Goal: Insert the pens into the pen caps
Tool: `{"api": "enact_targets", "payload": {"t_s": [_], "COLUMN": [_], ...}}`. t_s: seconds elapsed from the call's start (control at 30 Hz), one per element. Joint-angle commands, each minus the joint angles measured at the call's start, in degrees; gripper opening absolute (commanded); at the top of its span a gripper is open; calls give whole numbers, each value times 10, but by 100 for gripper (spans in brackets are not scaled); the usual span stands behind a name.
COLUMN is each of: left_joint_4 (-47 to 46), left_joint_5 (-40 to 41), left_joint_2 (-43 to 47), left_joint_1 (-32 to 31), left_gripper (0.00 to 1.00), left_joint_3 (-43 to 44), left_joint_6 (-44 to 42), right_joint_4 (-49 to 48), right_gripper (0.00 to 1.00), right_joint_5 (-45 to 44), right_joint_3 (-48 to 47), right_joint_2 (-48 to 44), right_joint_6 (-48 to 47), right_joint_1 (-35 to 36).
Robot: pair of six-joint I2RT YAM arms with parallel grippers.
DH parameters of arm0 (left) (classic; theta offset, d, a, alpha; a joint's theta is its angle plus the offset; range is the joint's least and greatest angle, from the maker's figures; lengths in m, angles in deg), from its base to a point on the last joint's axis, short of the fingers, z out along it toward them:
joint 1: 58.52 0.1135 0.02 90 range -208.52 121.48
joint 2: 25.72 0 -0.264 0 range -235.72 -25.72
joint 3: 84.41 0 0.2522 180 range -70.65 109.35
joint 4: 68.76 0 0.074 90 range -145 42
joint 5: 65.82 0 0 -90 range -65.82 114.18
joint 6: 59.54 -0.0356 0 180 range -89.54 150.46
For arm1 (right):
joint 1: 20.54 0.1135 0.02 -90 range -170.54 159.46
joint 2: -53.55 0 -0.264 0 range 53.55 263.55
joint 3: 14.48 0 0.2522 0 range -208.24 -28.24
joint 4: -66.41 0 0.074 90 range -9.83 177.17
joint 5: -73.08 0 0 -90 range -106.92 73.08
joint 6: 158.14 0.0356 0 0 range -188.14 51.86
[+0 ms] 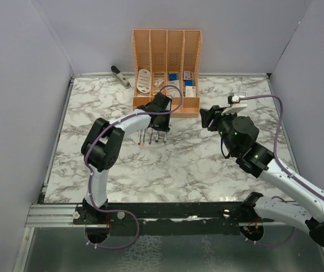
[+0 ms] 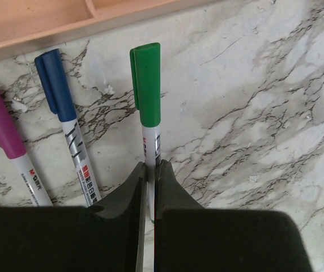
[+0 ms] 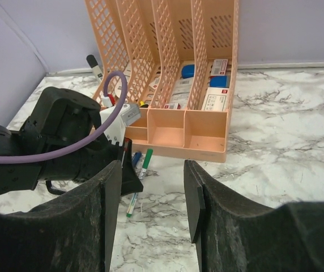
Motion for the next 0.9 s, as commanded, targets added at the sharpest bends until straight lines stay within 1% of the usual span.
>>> {"api": "enact_targets", "payload": {"t_s": [0.0,0.07,0.3,0.43,0.5,0.67,0.87], "left_joint_4": [47,51,54,54,54,54,54], "left_joint_5": [29,27,37,37,39,33,2], "left_joint_2": [-12,-10,-2,-7,-8,-2,35], "left_joint_1": [6,6,7,7,7,7,7], "left_gripper": [0,1,21,28,30,30,31], "left_joint_3": [1,-5,-20,-12,-8,0,10], "left_joint_6": [8,12,24,26,25,26,36], "right_joint_4": [13,13,12,13,16,21,24], "right_gripper": [48,48,48,48,48,48,48], "right_joint_5": [-17,-16,-11,-11,5,6,0], "right_joint_3": [2,2,3,3,4,9,14], "right_joint_2": [4,7,16,19,18,9,-2], "right_joint_6": [14,18,24,26,27,29,29], "right_joint_1": [2,2,2,2,2,2,2]}}
